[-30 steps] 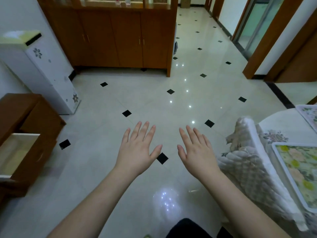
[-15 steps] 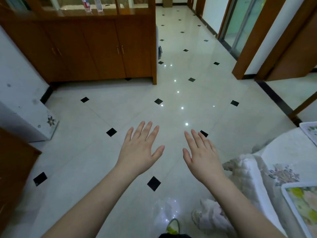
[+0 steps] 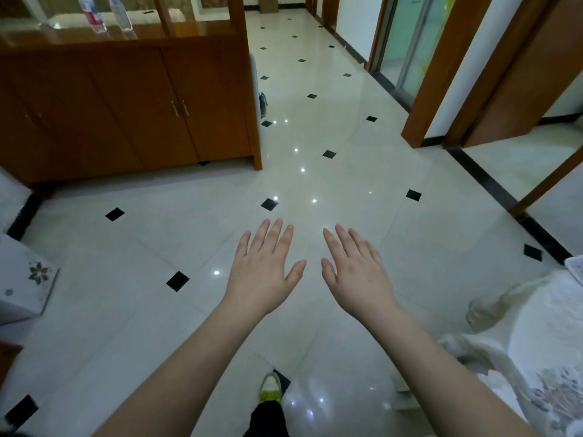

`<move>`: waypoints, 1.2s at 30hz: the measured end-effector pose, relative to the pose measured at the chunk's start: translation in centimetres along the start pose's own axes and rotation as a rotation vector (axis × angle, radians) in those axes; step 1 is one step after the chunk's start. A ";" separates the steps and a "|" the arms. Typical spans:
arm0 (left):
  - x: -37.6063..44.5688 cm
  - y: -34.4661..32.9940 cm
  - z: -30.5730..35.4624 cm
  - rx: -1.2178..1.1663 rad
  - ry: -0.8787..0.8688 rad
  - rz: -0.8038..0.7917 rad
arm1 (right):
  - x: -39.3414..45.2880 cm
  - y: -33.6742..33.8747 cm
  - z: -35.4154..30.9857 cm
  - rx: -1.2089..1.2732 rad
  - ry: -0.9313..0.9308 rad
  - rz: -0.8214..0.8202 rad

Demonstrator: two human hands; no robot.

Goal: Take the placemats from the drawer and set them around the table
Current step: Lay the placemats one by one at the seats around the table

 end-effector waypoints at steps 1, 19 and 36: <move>1.6 0.1 -0.5 -0.010 -0.015 0.000 | 1.5 -0.1 0.0 -0.008 -0.014 -0.003; 25.9 -1.0 3.4 -0.045 -0.395 -0.046 | 15.6 1.2 10.6 -0.063 -0.378 0.031; 44.8 -2.3 25.1 0.042 -0.646 -0.103 | 20.1 5.3 35.3 0.013 -0.684 0.037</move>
Point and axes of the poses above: each hand's wrist, its own x-axis towards the middle knuckle, its own y-axis out of the back of the hand, z = x × y, the point moved 1 cm from there along x, towards the middle knuckle, and after that the axes turned 2 degrees about y, right-handed, at the moved point
